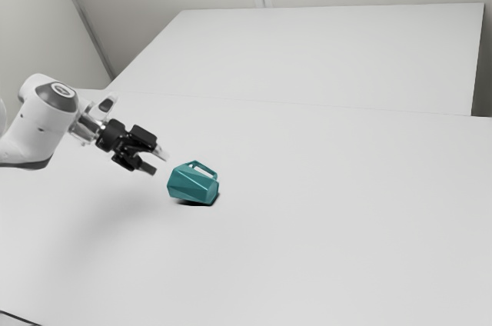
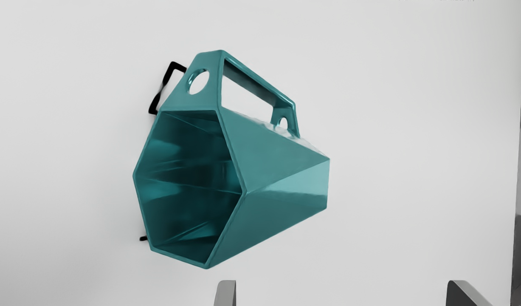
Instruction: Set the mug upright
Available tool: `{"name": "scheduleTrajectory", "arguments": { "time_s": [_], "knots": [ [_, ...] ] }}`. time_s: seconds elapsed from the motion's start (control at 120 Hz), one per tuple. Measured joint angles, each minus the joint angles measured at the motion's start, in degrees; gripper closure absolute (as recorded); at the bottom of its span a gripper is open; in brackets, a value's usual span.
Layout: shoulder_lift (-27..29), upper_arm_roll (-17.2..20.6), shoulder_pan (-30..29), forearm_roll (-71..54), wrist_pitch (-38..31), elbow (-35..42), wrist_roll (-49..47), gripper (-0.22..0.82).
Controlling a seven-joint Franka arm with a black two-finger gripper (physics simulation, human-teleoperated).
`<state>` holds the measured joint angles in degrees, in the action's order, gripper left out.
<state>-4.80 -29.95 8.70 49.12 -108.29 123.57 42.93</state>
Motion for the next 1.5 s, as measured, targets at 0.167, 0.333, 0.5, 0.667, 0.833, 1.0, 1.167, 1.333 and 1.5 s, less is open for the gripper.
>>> {"name": "scheduleTrajectory", "arguments": {
  "time_s": [0.167, 0.333, 0.5, 0.667, 0.833, 1.0, 1.167, 1.333, 1.5],
  "knots": [
    [-4.51, -0.14, -1.59, 4.19, 2.27, -2.48, 6.37, 0.09],
    [-6.74, -0.2, -2.32, 7.76, 3.98, -2.97, 11.91, 0.09],
    [-8.42, -0.2, -2.52, 10.34, 5.0, -3.09, 16.45, 0.09],
    [-10.53, -0.2, -2.53, 12.59, 5.94, -3.14, 20.16, 0.1],
    [-12.15, -0.16, -2.88, 14.14, 6.56, -3.35, 23.09, 0.1],
    [-13.67, 0.19, -2.82, 14.81, 7.02, -5.04, 25.31, 0.1],
    [-14.51, 0.91, -2.74, 15.85, 7.35, -5.13, 27.0, 0.1],
    [-14.95, 1.03, -2.57, 16.66, 7.72, -4.99, 28.26, 0.16],
    [-15.15, 1.12, -2.46, 16.96, 8.03, -5.03, 29.19, 0.33]
  ]
}}
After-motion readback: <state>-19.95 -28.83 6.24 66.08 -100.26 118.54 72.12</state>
